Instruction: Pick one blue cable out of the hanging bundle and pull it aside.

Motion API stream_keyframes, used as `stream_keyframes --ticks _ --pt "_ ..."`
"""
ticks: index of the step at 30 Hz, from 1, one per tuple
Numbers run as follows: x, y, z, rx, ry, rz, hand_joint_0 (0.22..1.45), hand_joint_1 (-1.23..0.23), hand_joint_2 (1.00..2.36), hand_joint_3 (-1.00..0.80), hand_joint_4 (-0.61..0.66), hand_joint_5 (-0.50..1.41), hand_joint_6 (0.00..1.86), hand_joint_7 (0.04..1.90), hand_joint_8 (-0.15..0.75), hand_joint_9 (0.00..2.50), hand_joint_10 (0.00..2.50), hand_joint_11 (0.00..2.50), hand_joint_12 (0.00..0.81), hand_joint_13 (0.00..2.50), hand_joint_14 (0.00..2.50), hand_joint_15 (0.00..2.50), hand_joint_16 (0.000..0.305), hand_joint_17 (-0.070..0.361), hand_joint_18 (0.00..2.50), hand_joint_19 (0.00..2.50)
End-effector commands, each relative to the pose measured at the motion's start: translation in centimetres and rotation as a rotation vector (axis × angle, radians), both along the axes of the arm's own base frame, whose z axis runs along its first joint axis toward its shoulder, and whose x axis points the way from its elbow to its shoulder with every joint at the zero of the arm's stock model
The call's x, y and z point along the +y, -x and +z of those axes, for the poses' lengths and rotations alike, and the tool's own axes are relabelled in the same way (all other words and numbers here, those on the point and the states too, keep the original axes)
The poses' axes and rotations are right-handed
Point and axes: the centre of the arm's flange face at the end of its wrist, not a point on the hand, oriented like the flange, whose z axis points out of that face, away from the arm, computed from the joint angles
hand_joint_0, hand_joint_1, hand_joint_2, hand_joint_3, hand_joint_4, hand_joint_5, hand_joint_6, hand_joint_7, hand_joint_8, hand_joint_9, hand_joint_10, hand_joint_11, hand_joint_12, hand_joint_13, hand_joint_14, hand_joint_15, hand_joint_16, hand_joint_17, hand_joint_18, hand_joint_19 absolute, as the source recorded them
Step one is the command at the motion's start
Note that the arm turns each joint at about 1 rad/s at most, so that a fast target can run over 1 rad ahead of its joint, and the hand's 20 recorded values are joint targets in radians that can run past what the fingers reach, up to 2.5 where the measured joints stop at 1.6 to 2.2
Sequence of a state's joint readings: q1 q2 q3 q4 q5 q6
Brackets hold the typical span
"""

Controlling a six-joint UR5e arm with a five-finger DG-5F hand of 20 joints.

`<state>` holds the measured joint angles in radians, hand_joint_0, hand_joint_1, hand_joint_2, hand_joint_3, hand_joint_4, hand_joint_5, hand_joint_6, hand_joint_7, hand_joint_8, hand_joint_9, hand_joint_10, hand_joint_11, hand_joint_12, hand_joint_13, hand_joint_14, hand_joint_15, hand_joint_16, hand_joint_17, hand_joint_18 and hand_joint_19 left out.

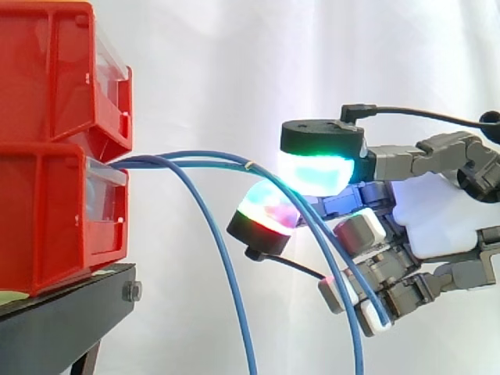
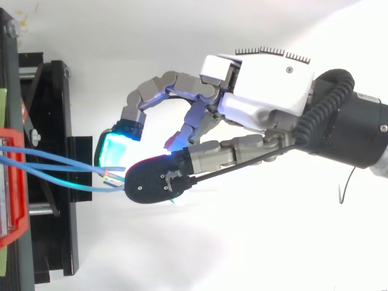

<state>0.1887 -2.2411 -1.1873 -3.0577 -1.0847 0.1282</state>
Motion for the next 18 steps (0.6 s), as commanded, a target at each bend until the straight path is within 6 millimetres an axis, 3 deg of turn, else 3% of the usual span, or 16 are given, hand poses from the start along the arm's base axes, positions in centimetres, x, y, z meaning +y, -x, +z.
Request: stream_keyframes --ticks 1,18 --pt "0.0 0.0 0.0 0.001 0.004 0.001 0.55 -0.56 1.01 -0.17 0.0 -0.11 0.89 0.93 0.301 1.38 0.02 0.71 0.399 1.08 0.02 0.6 0.064 0.144 0.98 0.65" --pt "-0.01 0.05 -0.08 0.006 0.011 0.002 0.55 -0.51 1.01 -0.22 0.04 -0.11 0.89 0.94 0.333 1.42 0.02 0.72 0.405 1.09 0.02 0.6 0.064 0.145 0.97 0.65"
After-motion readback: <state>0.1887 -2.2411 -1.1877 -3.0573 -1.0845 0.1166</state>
